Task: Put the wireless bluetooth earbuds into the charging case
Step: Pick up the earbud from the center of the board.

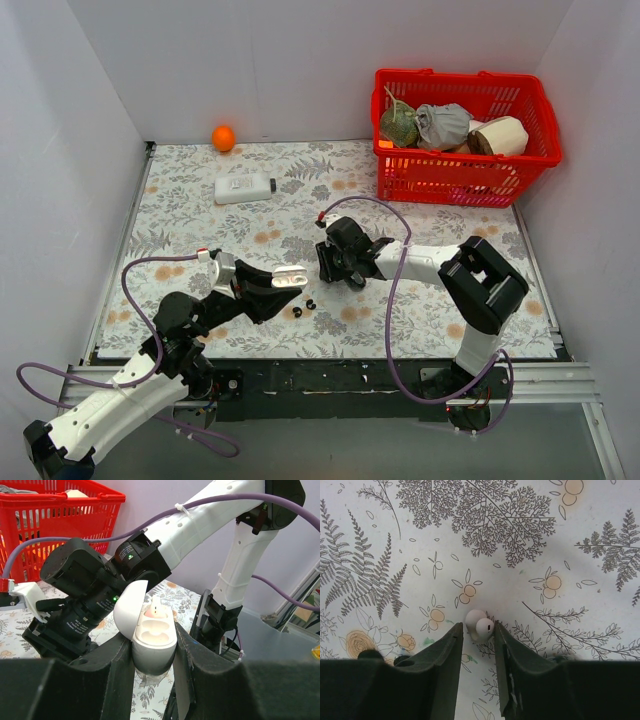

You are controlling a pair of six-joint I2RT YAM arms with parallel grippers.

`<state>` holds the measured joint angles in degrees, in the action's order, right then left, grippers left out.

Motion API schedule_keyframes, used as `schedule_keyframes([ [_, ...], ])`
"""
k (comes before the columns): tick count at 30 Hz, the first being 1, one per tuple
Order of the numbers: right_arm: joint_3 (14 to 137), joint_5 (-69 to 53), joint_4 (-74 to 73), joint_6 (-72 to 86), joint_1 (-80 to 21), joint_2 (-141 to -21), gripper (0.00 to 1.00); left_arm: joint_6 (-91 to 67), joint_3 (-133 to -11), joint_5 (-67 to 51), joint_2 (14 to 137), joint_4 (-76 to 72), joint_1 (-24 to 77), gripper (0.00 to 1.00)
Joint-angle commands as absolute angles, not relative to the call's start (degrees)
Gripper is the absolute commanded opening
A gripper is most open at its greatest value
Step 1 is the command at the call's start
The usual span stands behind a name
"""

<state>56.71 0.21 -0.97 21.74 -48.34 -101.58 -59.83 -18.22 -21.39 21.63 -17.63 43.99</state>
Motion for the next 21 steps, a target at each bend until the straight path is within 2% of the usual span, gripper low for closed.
schedule_keyframes([
  [1, 56.3, 1.3, -1.4, 21.1, -48.2, -102.0, 0.32, -59.9, -18.0, -20.7, 20.9, -17.2, 44.0, 0.00],
  [4, 56.2, 1.3, -1.2, 21.1, -48.1, -101.7, 0.22, -59.9, -17.9, -20.8, 21.0, -17.2, 44.0, 0.00],
  [9, 56.4, 1.6, -1.2, 20.5, -48.2, -101.3, 0.19, -59.9, -17.8, -20.7, 20.7, -17.2, 44.0, 0.00],
  [13, 56.3, 2.0, -1.0, 19.8, -48.2, -100.0, 0.11, -60.1, -17.7, -20.7, 20.5, -17.2, 44.0, 0.00],
  [18, 52.8, 0.4, 1.7, 15.9, -48.2, -91.4, 0.01, -59.8, -17.8, -20.0, 19.9, -16.5, 44.0, 0.00],
  [21, 49.6, -5.4, 4.6, 12.7, -48.2, -82.3, 0.01, -59.5, -18.2, -19.4, 19.8, -16.1, 44.0, 0.00],
])
